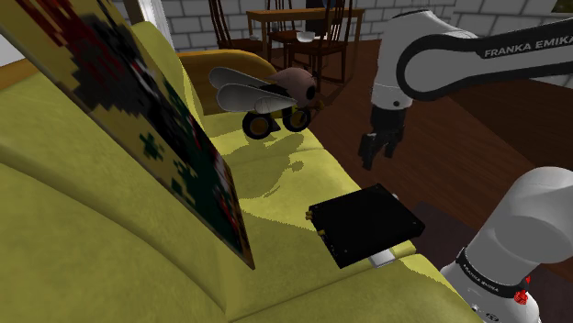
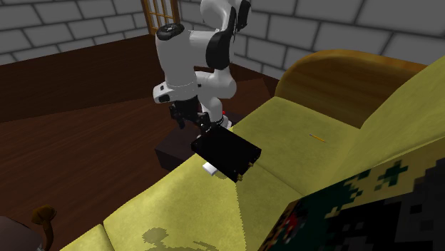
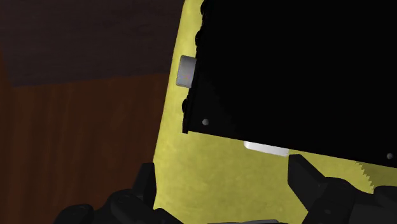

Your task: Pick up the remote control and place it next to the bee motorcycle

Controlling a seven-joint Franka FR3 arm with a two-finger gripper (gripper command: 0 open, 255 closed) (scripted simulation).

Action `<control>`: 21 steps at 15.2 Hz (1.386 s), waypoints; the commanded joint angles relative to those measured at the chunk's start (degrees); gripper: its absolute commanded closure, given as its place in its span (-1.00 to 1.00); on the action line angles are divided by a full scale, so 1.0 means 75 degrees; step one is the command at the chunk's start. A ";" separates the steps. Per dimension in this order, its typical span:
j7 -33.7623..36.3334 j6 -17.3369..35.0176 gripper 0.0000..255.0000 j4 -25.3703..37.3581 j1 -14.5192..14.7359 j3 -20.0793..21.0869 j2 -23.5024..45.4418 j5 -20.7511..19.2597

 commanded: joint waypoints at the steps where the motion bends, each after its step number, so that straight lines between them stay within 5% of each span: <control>1: 0.0414 0.0621 -1.00 -0.0171 0.0086 0.0386 0.0286 0.0169; 9: 0.1976 0.3095 -1.00 -0.0471 0.0062 0.1839 0.2003 0.0291; 21: 0.2083 0.4094 -1.00 -0.0850 0.0001 0.2004 0.2639 0.0212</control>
